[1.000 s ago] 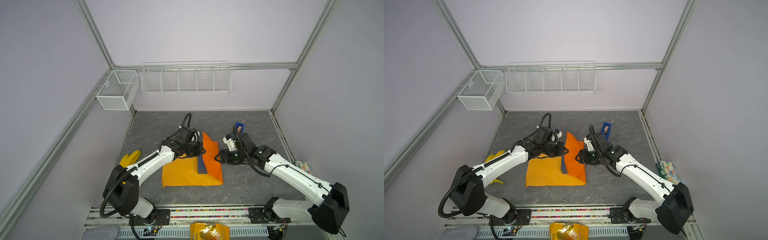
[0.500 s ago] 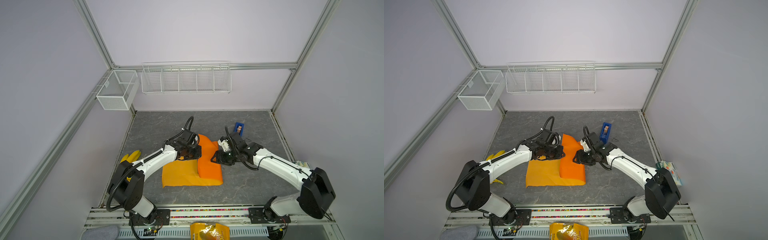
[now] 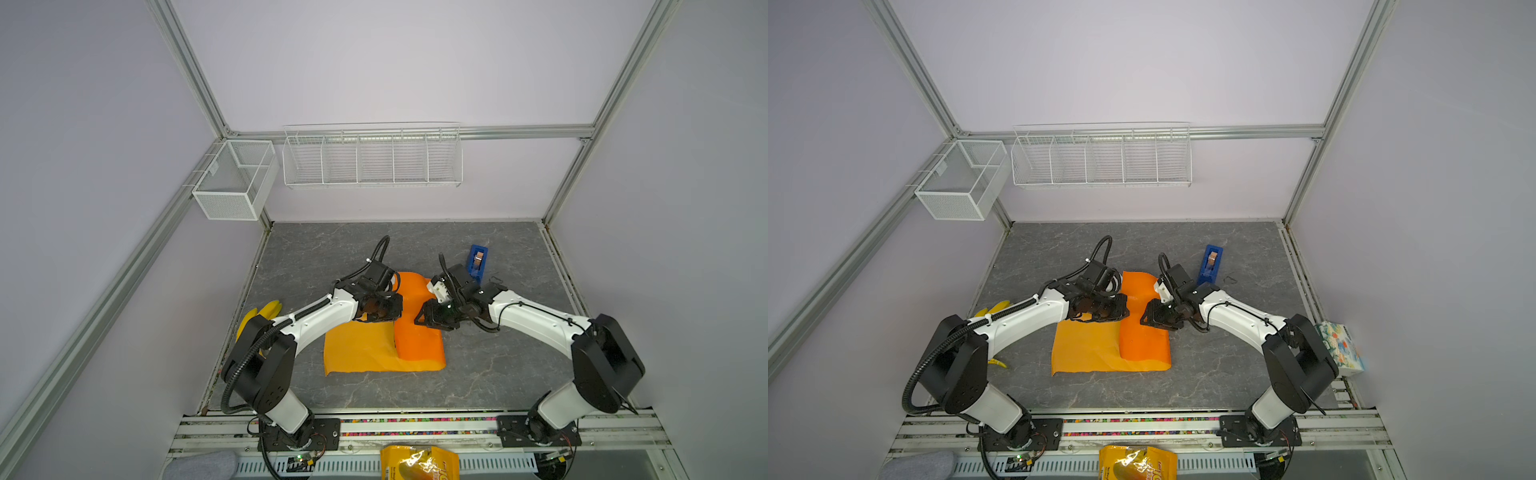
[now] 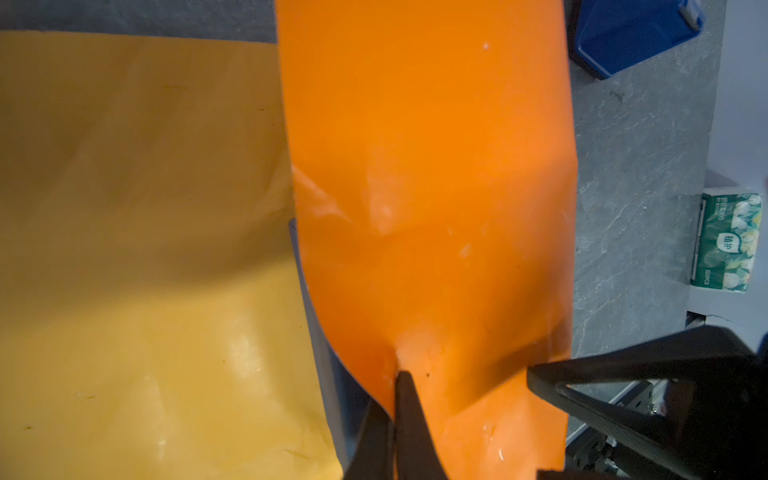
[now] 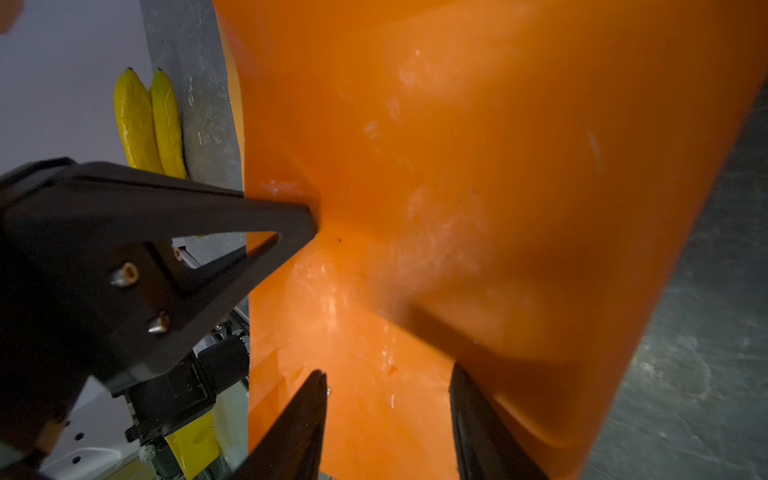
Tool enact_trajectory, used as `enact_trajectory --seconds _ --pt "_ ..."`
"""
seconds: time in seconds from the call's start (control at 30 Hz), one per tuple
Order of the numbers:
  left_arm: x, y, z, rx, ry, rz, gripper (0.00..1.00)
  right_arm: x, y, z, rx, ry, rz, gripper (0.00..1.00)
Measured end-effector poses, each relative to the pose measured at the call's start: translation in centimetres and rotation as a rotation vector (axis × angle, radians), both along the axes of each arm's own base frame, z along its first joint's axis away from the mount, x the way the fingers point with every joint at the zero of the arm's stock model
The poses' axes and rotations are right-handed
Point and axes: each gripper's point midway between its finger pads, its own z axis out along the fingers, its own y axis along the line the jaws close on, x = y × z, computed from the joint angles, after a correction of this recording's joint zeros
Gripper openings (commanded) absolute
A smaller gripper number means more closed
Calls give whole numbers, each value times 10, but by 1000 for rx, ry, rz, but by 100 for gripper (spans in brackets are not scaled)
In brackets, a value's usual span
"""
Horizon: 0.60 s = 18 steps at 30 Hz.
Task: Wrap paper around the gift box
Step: 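Pinch the folded flap with the left gripper while the right holds it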
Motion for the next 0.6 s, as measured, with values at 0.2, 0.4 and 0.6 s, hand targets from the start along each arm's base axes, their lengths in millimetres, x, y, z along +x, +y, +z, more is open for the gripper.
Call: enact_trajectory --seconds 0.2,0.4,0.6 --pt "-1 10 8 27 -24 16 26 1 0 0 6 3 -1 50" --pt "1 25 17 -53 -16 66 38 1 -1 0 7 4 -1 50" --pt "-5 20 1 -150 68 59 42 0 -1 0 7 5 -1 49"
